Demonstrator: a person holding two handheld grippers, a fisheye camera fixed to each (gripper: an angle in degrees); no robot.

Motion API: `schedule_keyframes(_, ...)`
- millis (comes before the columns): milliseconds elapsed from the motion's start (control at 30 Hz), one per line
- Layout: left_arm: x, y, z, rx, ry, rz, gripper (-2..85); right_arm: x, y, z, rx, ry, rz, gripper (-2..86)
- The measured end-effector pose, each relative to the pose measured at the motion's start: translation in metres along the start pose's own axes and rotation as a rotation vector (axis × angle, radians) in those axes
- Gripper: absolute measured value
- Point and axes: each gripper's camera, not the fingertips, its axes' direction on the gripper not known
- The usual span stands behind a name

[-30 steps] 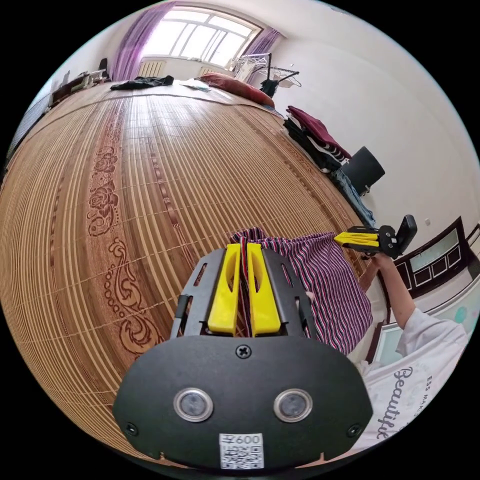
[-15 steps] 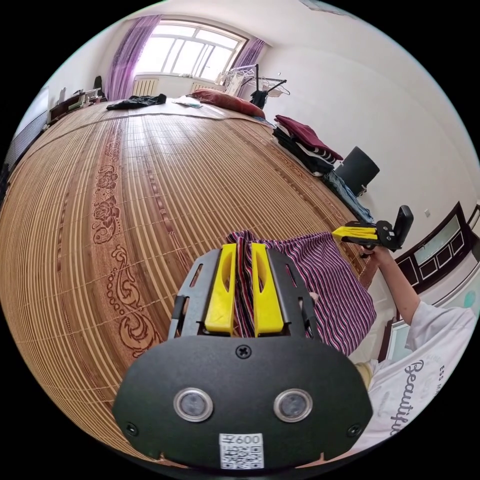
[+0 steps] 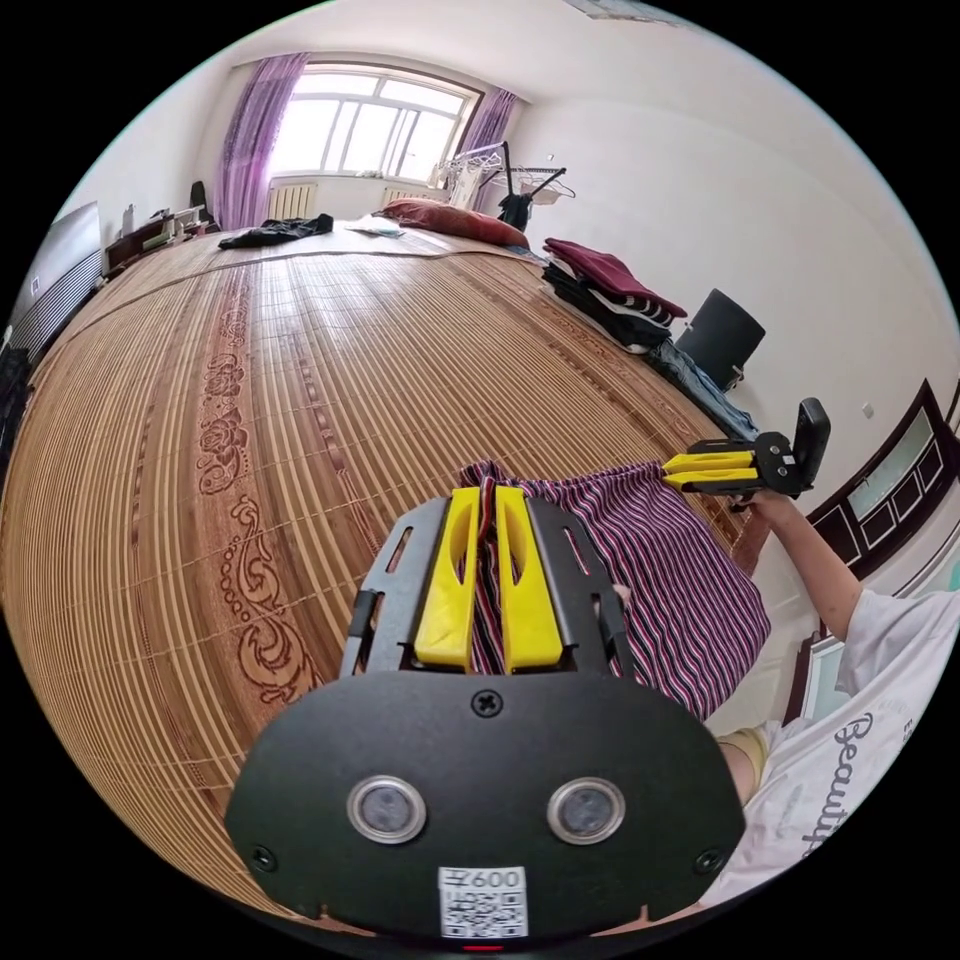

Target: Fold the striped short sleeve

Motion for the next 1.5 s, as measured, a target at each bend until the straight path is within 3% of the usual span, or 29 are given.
schedule_keyframes(367, -0.038, 0.008, -0.022, 0.031, -0.048, 0.002, 1.6, -0.001, -0.023, -0.037, 0.026, 0.016, 0.007, -0.9)
schedule_keyframes(667, -0.097, 0.003, -0.046, 0.111, -0.064, 0.000, 0.4, 0.056, -0.022, -0.106, 0.167, -0.061, 0.172, -0.9)
schedule_keyframes(1067, -0.203, -0.018, -0.027, 0.111, -0.044, -0.055, 0.5, 0.104, -0.054, -0.136, 0.017, -0.038, 0.212, -0.9)
schedule_keyframes(1167, -0.233, -0.027, -0.005, 0.028, -0.048, -0.117, 0.7, 0.122, -0.056, -0.149, -0.001, -0.048, 0.225, -0.9)
schedule_keyframes(1233, -0.259, -0.038, 0.023, -0.129, -0.076, -0.164, 1.0, 0.132, -0.056, -0.161, 0.000, -0.052, 0.232, -0.9)
schedule_keyframes(1300, -0.272, -0.040, 0.028, -0.149, -0.088, -0.137, 1.5, 0.152, -0.051, -0.179, 0.004, -0.080, 0.265, -0.8)
schedule_keyframes(1367, -0.283, -0.036, 0.018, -0.117, -0.139, -0.112, 2.6, 0.176, -0.041, -0.196, 0.021, -0.120, 0.340, -0.8)
schedule_keyframes(1433, -0.290, -0.012, -0.020, -0.017, -0.313, -0.043, 4.0, 0.200, -0.022, -0.227, 0.092, -0.082, 0.460, -0.7)
schedule_keyframes(1500, -0.280, 0.020, -0.053, 0.068, -0.533, 0.073, 3.8, 0.212, 0.023, -0.304, 0.292, 0.104, 0.728, -0.8)
